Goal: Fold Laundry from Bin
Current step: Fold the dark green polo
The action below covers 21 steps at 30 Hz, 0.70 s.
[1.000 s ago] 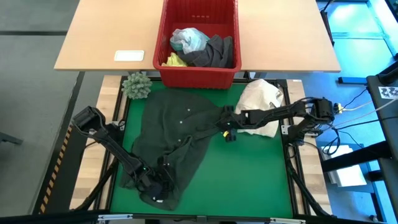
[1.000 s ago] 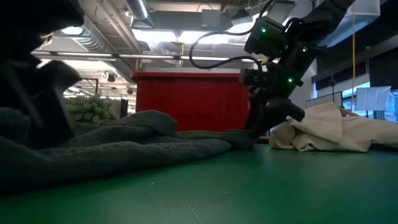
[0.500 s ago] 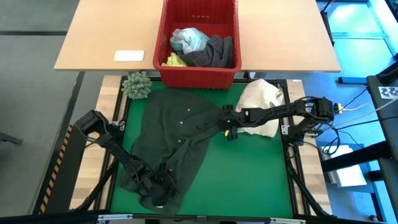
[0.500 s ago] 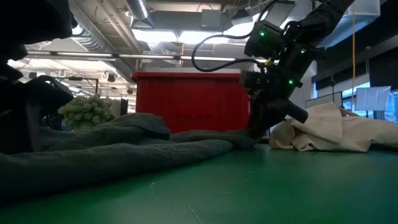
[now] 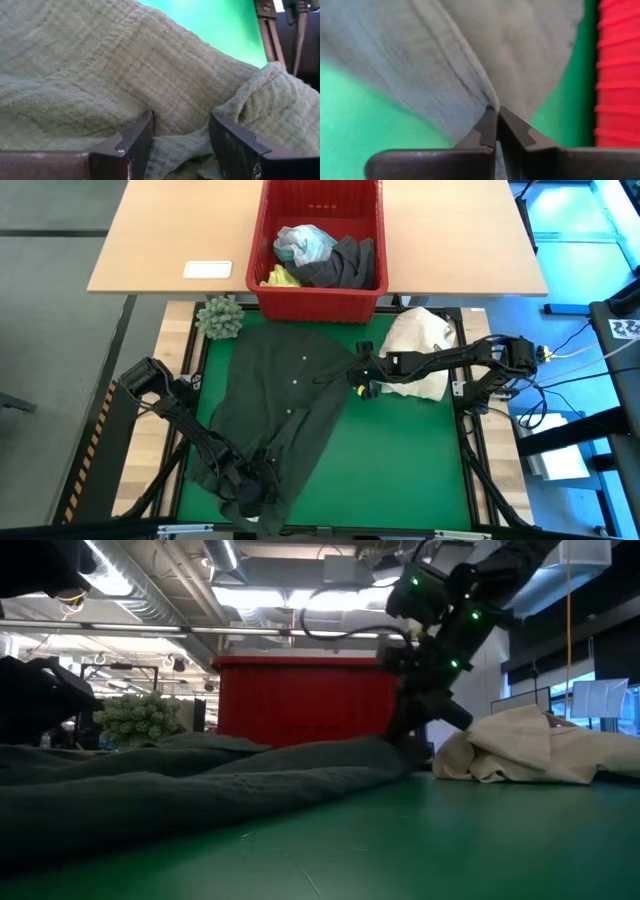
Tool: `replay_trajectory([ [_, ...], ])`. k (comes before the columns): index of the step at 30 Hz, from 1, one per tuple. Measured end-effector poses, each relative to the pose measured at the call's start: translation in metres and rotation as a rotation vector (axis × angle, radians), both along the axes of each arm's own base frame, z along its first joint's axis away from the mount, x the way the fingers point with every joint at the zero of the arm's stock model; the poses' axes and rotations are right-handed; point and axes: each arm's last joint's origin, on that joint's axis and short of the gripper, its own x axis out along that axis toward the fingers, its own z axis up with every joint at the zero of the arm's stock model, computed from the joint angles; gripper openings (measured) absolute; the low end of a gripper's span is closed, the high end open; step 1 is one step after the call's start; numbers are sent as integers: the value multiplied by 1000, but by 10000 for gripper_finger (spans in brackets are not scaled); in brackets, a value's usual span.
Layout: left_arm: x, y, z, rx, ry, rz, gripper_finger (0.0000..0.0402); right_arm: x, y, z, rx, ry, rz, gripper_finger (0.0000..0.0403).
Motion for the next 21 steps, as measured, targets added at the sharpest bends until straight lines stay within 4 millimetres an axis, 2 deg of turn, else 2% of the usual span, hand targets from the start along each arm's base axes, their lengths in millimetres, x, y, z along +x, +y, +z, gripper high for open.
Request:
replay_trajectory([
  [5, 0, -3, 1, -5, -23, -45, 190, 11, -2, 16, -27, -51, 41, 8],
  [9, 0, -3, 1, -14, -21, -51, 190, 13, -8, 19, -12, -61, 65, 4],
  [21, 0, -5, 2, -41, -14, -71, 190, 22, -34, -11, 81, -55, 57, 5],
])
